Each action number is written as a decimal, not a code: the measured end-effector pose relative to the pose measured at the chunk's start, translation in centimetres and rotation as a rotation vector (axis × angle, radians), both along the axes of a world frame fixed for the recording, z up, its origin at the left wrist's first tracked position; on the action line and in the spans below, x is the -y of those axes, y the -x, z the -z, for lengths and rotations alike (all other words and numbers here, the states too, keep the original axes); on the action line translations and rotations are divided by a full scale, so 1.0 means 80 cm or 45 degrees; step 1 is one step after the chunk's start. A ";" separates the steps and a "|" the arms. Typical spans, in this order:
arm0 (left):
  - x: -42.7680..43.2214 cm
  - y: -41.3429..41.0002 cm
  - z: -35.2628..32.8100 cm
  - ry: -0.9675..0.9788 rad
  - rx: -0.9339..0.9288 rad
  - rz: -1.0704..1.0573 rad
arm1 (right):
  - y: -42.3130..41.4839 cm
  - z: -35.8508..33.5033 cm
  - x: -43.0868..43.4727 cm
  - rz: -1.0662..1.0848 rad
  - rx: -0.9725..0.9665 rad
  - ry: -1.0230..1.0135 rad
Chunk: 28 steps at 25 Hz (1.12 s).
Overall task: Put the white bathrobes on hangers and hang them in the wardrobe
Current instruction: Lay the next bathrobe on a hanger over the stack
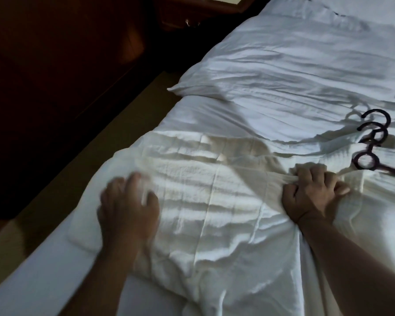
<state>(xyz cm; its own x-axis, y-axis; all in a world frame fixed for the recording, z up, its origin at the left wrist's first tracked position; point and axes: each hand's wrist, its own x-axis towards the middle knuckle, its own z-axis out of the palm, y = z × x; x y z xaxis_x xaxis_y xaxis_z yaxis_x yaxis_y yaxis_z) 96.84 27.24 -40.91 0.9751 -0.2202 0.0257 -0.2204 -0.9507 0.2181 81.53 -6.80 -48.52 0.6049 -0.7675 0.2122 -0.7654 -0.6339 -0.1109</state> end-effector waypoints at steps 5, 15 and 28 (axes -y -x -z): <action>-0.005 0.028 0.071 -0.057 0.017 -0.079 | -0.003 -0.002 -0.001 0.004 -0.053 0.036; -0.013 0.012 0.107 0.034 0.200 -0.008 | -0.011 -0.044 -0.034 0.087 -0.570 -0.038; -0.221 0.451 -0.088 0.511 -0.814 0.236 | 0.627 -0.237 -0.368 1.123 0.197 -0.868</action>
<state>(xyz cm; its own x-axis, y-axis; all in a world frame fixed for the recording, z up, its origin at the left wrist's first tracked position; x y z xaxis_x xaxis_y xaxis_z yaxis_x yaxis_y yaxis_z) 60.74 44.90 -33.85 0.7757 -0.4737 -0.4171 -0.0835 -0.7321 0.6761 31.37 22.65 -29.58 -0.2028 -0.8984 -0.3896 -0.8641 0.3514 -0.3604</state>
